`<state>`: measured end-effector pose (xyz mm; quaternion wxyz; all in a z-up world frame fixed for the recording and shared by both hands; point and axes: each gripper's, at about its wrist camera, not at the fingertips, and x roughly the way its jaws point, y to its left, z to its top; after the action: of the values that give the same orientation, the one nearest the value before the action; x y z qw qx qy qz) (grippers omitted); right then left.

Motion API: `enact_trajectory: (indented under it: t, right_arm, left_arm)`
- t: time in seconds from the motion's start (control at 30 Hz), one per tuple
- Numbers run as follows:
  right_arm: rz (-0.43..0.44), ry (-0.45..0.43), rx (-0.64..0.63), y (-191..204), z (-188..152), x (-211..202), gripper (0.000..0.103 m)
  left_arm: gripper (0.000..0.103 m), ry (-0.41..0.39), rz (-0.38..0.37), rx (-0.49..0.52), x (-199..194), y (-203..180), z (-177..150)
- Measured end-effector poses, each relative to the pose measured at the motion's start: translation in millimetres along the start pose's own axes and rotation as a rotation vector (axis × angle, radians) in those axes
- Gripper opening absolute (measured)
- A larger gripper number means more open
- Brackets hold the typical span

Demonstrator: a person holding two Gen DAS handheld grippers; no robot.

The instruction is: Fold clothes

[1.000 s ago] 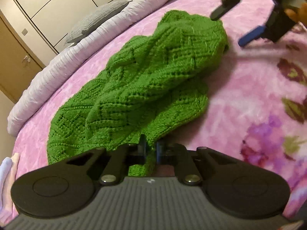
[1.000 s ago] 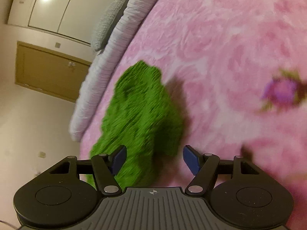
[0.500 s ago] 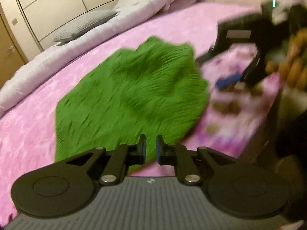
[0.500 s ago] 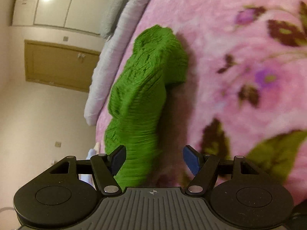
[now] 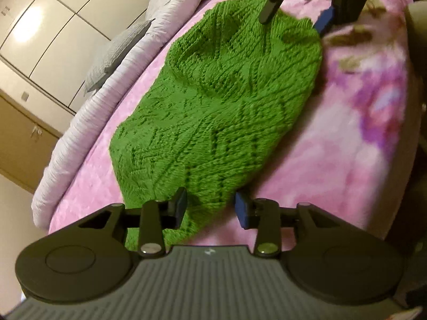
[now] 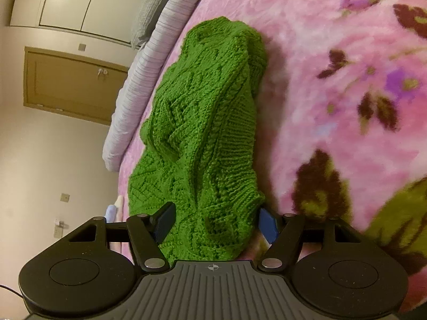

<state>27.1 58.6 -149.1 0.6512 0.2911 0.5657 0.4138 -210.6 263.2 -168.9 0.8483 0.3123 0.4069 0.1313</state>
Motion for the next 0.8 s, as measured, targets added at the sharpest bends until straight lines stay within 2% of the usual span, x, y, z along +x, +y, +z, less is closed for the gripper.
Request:
enact_trajectory:
  t: [0.03,0.07,0.1,0.17,0.3,0.37,0.43,0.5,0.57,0.67,0.73,0.8]
  right_arm:
    - [-0.006,-0.004,-0.018,1,1,2,0.068]
    - [-0.01,-0.007,-0.018,-1,1,2,0.047]
    - [-0.014,-0.01,-0.013,-3,1,2,0.019]
    - [-0.021,-0.017,-0.004,-7,1,2,0.017]
    - [0.021,-0.135,-0.035,2,7,-32,0.013]
    - [0.045,-0.237,-0.077,15,18,-56,0.013]
    - [0.064,-0.367,-0.17,36,29,-84,0.012]
    - [0.124,-0.476,-0.256,57,35,-108,0.012]
    - [0.102,-0.468,-0.267,73,54,-115,0.013]
    - [-0.012,-0.407,-0.181,62,68,-112,0.013]
    - [-0.04,-0.368,-0.118,37,60,-116,0.013]
    - [-0.109,-0.324,-0.075,17,53,-117,0.014]
  left_arm:
    - [0.015,0.0,-0.013,-0.003,4,2,1]
    - [0.01,0.0,-0.024,-0.005,5,4,4]
    - [0.009,-0.002,-0.028,-0.012,4,6,7]
    - [0.008,-0.016,-0.044,-0.043,-4,11,16]
    - [0.006,-0.094,-0.119,-0.151,-32,30,42]
    - [0.006,-0.185,-0.18,-0.199,-51,40,68]
    - [0.006,-0.299,-0.256,-0.276,-71,54,95]
    - [0.006,-0.377,-0.312,-0.364,-83,67,117]
    - [0.008,-0.32,-0.303,-0.337,-72,60,127]
    - [0.011,-0.197,-0.284,-0.274,-55,32,122]
    - [0.018,-0.116,-0.263,-0.255,-48,8,108]
    - [0.019,-0.055,-0.223,-0.274,-44,-11,93]
